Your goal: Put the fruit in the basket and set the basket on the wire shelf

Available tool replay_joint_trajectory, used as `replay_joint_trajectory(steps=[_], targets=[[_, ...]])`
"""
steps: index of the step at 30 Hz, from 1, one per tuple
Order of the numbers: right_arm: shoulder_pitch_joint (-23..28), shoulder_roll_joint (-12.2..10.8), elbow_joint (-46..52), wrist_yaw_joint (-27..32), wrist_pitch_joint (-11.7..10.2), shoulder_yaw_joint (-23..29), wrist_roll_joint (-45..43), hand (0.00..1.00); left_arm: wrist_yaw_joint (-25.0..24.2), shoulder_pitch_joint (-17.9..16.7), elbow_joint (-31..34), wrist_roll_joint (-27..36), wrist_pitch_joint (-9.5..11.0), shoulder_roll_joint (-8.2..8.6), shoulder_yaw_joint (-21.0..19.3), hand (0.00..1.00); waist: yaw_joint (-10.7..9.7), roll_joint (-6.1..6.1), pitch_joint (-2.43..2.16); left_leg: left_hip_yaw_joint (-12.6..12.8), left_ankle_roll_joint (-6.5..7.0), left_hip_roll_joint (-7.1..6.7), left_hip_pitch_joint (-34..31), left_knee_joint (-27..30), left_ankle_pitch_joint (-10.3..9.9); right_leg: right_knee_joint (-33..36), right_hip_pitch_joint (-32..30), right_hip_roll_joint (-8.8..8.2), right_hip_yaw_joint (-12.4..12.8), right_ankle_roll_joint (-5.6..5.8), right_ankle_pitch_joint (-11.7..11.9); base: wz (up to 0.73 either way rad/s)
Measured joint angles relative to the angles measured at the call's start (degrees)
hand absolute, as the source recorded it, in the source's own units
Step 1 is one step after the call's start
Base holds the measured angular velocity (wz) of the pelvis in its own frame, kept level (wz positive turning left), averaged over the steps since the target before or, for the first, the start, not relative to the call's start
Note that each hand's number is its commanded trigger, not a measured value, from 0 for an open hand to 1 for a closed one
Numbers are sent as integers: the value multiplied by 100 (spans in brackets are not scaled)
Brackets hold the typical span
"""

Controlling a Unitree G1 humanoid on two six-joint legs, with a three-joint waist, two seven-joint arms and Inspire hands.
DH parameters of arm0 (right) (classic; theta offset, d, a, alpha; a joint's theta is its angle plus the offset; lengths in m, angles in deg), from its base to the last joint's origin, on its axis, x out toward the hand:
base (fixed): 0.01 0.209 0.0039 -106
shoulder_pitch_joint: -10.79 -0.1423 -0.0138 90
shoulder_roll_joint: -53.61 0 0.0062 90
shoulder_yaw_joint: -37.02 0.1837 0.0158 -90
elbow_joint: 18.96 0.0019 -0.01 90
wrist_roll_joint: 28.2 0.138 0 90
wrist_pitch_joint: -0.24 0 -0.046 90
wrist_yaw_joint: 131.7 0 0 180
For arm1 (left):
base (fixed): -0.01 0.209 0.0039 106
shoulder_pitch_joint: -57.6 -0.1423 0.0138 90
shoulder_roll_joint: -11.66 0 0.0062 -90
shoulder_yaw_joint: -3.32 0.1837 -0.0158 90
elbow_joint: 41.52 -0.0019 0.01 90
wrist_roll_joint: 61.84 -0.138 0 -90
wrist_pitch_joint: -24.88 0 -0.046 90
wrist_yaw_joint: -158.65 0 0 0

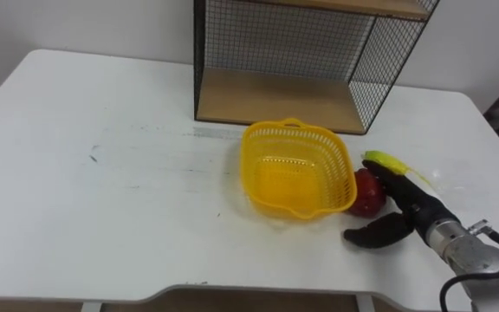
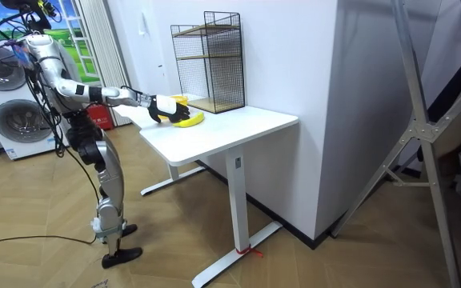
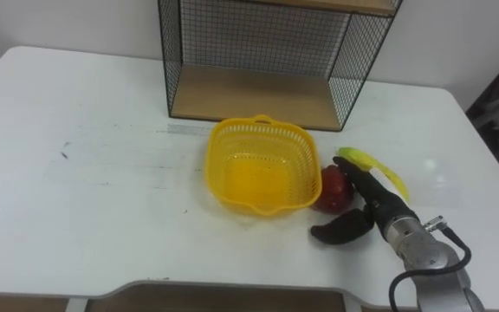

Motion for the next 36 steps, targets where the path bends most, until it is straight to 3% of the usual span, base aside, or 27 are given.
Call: replay_joint_trajectory(steps=[2,3,4,15,36], targets=[[-3,0,-3,0,0,0,0,0,0,1,0,0,0,-5,0,0,0,1,1,0,0,0,0,0,0,0,0,0,0,0,0,0],[-3,0,-3,0,0,0,0,20,0,2,0,0,0,-7,0,0,0,2,1,0,0,0,0,0,0,0,0,0,0,0,0,0],[-4,0,-3,0,-1,0,0,100,0,2,0,0,0,-9,0,0,0,2,1,0,0,0,0,0,0,0,0,0,0,0,0,0],[-203,146,-107,278,-37,14,-293,100,0,16,-41,0,-27,-12,1,0,-3,36,12,-25,-2,-2,-12,-5,-1,-9,-5,2,-15,0,1,1],[-203,126,-256,433,-3,14,94,100,-1,61,-59,1,-45,-12,-6,0,46,40,10,-70,-2,-21,-3,-4,-1,-89,59,-1,-42,3,3,0]])
